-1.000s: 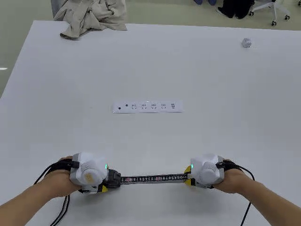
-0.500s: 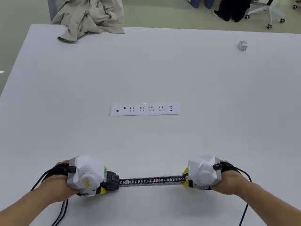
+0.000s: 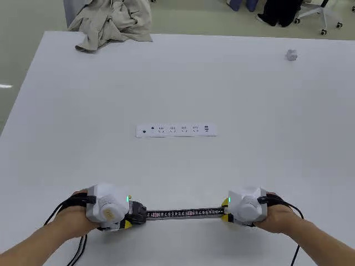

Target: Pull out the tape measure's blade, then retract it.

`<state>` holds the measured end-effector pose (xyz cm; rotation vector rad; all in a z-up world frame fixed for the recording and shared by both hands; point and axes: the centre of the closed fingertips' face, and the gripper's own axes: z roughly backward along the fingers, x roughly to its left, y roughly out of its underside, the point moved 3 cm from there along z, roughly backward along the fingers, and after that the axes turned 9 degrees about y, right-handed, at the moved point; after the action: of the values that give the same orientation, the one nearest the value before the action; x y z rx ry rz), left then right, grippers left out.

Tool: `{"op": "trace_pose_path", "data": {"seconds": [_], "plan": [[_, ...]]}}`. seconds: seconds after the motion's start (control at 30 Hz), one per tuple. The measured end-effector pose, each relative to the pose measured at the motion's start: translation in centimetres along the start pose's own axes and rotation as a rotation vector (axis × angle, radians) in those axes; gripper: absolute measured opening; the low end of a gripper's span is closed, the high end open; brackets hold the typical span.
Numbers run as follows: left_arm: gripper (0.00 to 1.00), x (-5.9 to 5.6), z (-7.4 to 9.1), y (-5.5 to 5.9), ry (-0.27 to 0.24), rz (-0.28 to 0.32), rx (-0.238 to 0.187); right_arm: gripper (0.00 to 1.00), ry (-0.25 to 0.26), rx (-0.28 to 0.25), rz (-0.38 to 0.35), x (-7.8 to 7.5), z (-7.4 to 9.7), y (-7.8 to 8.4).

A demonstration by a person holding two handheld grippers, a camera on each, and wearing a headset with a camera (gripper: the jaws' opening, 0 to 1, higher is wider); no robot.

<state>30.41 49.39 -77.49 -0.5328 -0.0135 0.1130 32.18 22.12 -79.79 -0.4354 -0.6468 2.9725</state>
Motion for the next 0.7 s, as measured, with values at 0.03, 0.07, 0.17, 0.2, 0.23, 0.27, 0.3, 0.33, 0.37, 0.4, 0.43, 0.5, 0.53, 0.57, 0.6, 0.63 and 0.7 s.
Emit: {"op": "trace_pose_path", "data": {"seconds": [0.03,0.07,0.17,0.2,0.23,0.27,0.3,0.33,0.37,0.4,0.43,0.5,0.53,0.57,0.6,0.63,0.7], "plan": [[0.41,0.0,0.0,0.0,0.000,0.004,-0.002,0.18,0.000,0.000,-0.004,0.0,0.0,0.0],[0.42,-0.1,0.0,0.1,0.000,0.005,-0.004,0.19,0.001,0.000,-0.008,0.0,0.1,0.0],[0.43,-0.1,0.2,0.3,-0.006,0.025,-0.010,0.22,0.012,-0.003,-0.021,0.0,0.1,0.0],[0.43,-0.2,0.2,0.3,-0.009,0.028,-0.013,0.23,0.013,-0.004,-0.026,0.0,0.1,0.0],[0.43,-0.2,0.3,0.4,-0.012,0.029,-0.013,0.24,0.011,-0.006,-0.037,0.1,0.1,0.0],[0.43,-0.3,0.4,0.4,-0.013,0.037,-0.017,0.23,0.013,-0.006,-0.046,0.1,0.1,0.1],[0.43,-0.3,0.4,0.5,-0.014,0.039,-0.019,0.24,0.015,-0.007,-0.050,0.1,0.1,0.1],[0.43,-0.4,0.4,0.6,-0.019,0.040,-0.019,0.24,0.018,-0.007,-0.058,0.1,0.2,0.1],[0.43,-0.4,0.5,0.6,-0.023,0.043,-0.022,0.25,0.019,-0.009,-0.065,0.1,0.2,0.1],[0.43,-0.4,0.6,0.7,-0.028,0.048,-0.025,0.27,0.022,-0.010,-0.078,0.2,0.3,0.1],[0.44,-0.4,0.8,0.7,-0.041,0.056,-0.030,0.28,0.029,-0.011,-0.096,0.1,0.4,0.0],[0.44,-0.5,1.0,0.8,-0.047,0.073,-0.042,0.30,0.032,-0.012,-0.104,0.2,0.4,0.2],[0.44,-0.6,1.1,1.0,-0.052,0.085,-0.048,0.31,0.038,-0.014,-0.109,0.3,0.3,0.2],[0.44,-0.6,1.1,1.2,-0.056,0.087,-0.048,0.32,0.038,-0.014,-0.115,0.4,0.3,0.2],[0.44,-0.6,1.2,1.4,-0.060,0.099,-0.050,0.32,0.041,-0.018,-0.124,0.5,0.3,0.2],[0.44,-0.6,1.3,1.4,-0.068,0.116,-0.057,0.32,0.044,-0.021,-0.131,0.5,0.3,0.2],[0.46,-0.6,1.6,1.4,-0.084,0.152,-0.079,0.31,0.054,-0.025,-0.145,0.6,0.4,0.1]]}}
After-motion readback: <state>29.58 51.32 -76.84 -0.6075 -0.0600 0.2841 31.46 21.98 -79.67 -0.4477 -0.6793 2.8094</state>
